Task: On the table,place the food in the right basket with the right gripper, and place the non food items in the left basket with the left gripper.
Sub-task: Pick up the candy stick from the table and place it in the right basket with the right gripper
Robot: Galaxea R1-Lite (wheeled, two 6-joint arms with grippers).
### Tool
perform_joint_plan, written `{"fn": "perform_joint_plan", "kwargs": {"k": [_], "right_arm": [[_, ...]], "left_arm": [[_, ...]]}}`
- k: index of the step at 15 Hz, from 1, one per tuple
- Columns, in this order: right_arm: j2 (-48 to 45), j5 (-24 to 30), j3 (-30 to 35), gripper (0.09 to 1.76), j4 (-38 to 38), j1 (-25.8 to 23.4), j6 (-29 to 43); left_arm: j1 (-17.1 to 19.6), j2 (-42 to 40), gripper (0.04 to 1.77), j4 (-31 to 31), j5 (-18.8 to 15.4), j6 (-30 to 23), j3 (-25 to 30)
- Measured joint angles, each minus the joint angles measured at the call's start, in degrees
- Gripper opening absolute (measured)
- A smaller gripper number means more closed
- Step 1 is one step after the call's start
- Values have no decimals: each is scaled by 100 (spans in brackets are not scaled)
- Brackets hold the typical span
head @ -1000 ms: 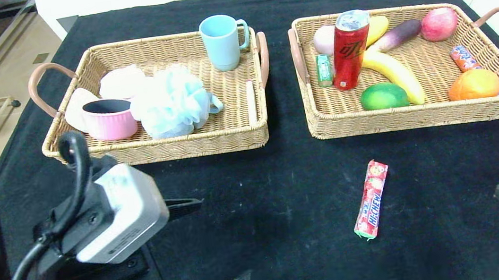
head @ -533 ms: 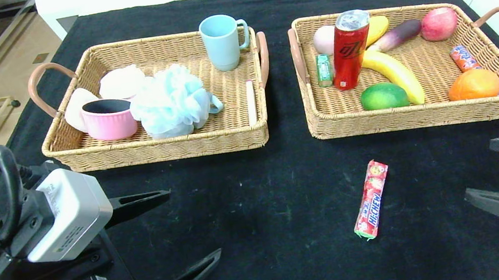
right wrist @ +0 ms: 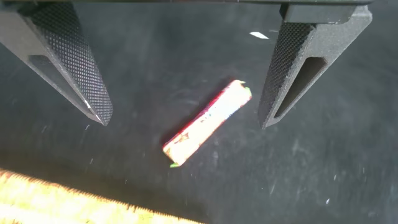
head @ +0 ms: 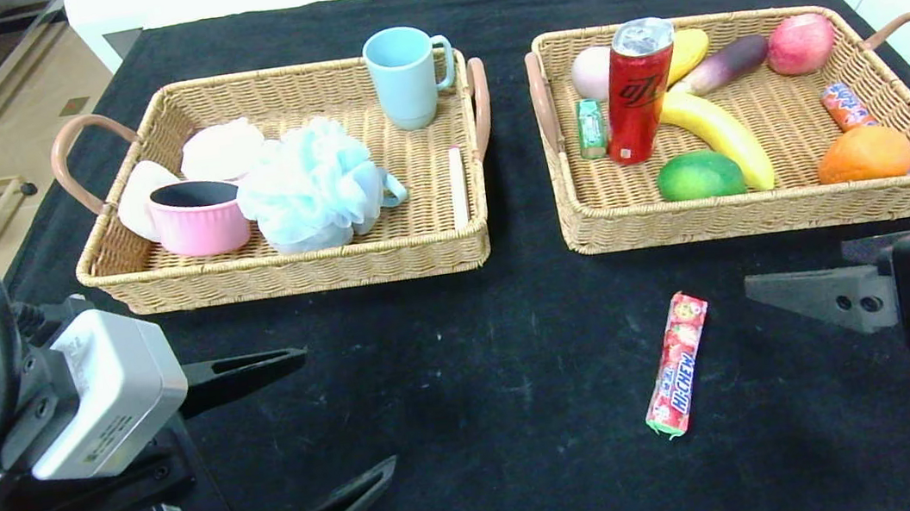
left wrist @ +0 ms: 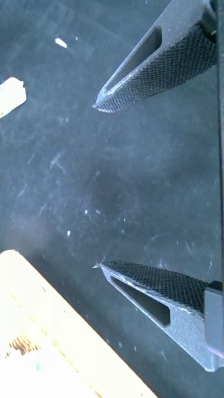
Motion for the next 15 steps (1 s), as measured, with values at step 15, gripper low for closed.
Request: {"fn": "perform_joint_plan", "kwargs": {"k": [15], "right_arm": [[3383, -525, -3756, 171, 4038, 507, 4280]], "left_arm": [[0, -290, 172, 20, -61, 24, 22]]}}
